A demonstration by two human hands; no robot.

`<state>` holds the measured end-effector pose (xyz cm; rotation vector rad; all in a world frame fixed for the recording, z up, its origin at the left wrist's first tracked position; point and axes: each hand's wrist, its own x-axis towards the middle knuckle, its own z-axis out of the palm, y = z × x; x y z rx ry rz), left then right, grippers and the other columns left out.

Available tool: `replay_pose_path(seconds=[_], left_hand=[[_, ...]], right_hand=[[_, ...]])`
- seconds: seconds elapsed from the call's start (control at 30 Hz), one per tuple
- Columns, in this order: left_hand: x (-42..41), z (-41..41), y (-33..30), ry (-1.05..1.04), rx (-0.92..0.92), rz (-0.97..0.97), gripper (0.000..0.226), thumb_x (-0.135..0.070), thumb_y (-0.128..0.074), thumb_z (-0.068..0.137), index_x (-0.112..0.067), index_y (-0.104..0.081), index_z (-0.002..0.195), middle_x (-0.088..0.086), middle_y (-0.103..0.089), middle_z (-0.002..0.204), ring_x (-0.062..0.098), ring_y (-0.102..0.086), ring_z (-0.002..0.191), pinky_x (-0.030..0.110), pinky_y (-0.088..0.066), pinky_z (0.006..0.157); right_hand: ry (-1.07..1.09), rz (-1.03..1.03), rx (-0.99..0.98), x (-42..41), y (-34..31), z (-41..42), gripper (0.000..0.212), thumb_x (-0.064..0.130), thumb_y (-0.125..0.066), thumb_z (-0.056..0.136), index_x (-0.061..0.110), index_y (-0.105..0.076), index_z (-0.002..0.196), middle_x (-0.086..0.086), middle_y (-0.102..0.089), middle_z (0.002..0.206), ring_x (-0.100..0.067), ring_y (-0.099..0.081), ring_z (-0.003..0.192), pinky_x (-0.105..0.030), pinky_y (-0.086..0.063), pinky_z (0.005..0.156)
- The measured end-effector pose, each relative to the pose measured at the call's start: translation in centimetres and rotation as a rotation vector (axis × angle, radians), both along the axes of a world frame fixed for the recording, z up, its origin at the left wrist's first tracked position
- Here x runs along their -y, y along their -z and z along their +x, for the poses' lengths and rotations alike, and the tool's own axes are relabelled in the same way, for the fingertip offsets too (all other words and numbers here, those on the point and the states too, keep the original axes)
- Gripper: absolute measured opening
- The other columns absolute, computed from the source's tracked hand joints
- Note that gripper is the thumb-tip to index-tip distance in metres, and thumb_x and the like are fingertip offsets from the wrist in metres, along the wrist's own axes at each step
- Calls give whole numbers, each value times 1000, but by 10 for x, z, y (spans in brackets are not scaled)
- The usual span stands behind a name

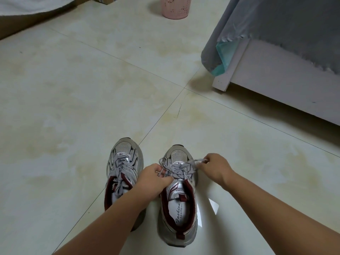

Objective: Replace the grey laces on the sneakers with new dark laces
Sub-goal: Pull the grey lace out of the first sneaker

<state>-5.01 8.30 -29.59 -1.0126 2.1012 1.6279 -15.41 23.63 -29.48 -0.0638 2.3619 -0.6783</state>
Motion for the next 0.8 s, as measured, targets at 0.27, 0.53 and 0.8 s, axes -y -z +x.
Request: replay_pose_path(seconds=[0.27,0.53,0.8], left_hand=[[-3,3,-4,71,-107,-69,21,-8,-64,81,-26,-55,74,-11,-61,68,6,-55,60,19,-44,59],[-5,6,-4,80,-199,-100,17,-7,-60,85,-23,-60,79,-14,-60,69,-1,-53,60,13,-39,59],[-13,13,-6,245,-276,-431,11,-16,-55,88,-20,-65,88,-9,-64,91,10,-56,75,22,-45,68]], right_hand=[[11,-223,273,15,3,15,32,20,-66,87,13,-48,62,-3,-48,61,-15,-46,55,-26,-41,56],[175,-295,192,-4,-6,-4,24,-3,-51,88,5,-44,67,-15,-52,68,-25,-53,57,-32,-52,55],[-211,22,206,-22,-19,-8,12,-5,-51,79,7,-52,82,-14,-58,79,-19,-53,57,-28,-47,56]])
